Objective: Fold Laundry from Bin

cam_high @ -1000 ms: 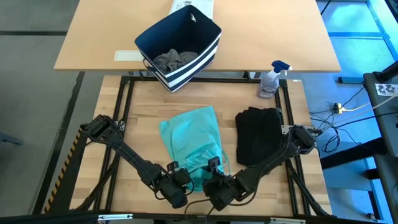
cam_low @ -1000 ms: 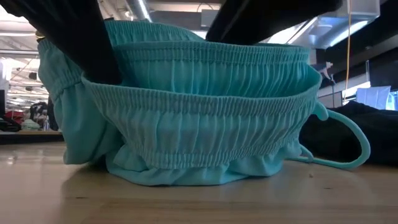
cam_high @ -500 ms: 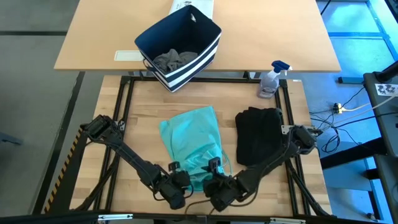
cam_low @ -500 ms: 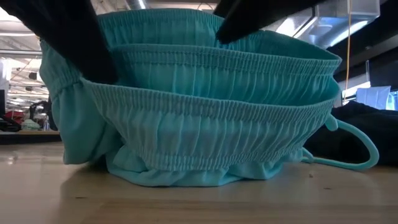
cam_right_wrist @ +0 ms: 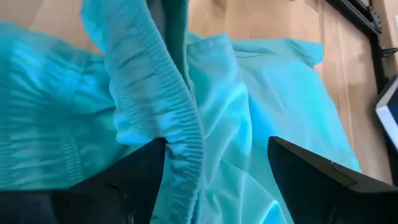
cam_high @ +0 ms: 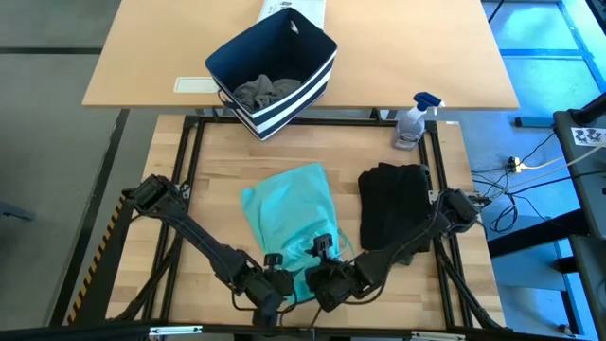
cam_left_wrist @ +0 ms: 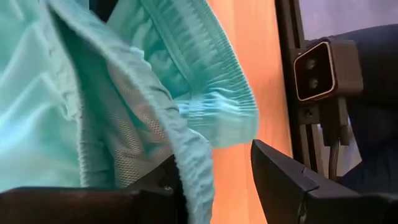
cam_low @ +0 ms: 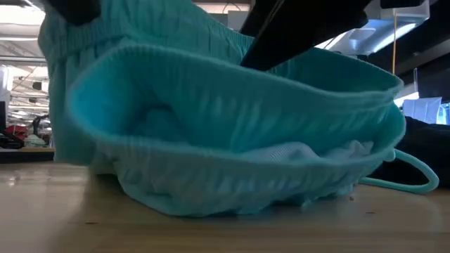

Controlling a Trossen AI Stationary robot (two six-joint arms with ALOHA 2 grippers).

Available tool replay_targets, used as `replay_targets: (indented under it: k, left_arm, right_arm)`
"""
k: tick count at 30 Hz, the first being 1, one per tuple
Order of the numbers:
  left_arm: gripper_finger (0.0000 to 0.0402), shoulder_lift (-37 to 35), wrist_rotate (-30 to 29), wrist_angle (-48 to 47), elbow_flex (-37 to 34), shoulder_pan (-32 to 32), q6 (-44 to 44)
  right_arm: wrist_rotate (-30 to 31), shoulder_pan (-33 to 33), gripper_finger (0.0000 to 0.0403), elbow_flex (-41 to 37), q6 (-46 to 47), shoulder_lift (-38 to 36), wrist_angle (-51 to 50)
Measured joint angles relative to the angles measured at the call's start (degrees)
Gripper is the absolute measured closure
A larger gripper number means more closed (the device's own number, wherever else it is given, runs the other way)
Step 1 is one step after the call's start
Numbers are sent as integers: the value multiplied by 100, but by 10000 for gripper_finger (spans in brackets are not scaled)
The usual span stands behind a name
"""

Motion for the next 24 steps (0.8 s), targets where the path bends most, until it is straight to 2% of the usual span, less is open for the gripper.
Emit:
replay_targets:
  k: [5,8,19,24]
  left_arm:
    - [262,-1,-72,-95,278,0,327]
    - [262,-1,-312,-172,416,-2,423]
    - [261,-2,-710,-188,442,62,518]
    - [236,-2,-739,-188,442,121,940]
  right_arm:
    - [-59,-19,118,0,7,0,2]
    - [-116,-14,118,0,7,0,2]
    - [-214,-20,118,0,22,0,2]
    - [-214,-20,118,0,22,0,-1]
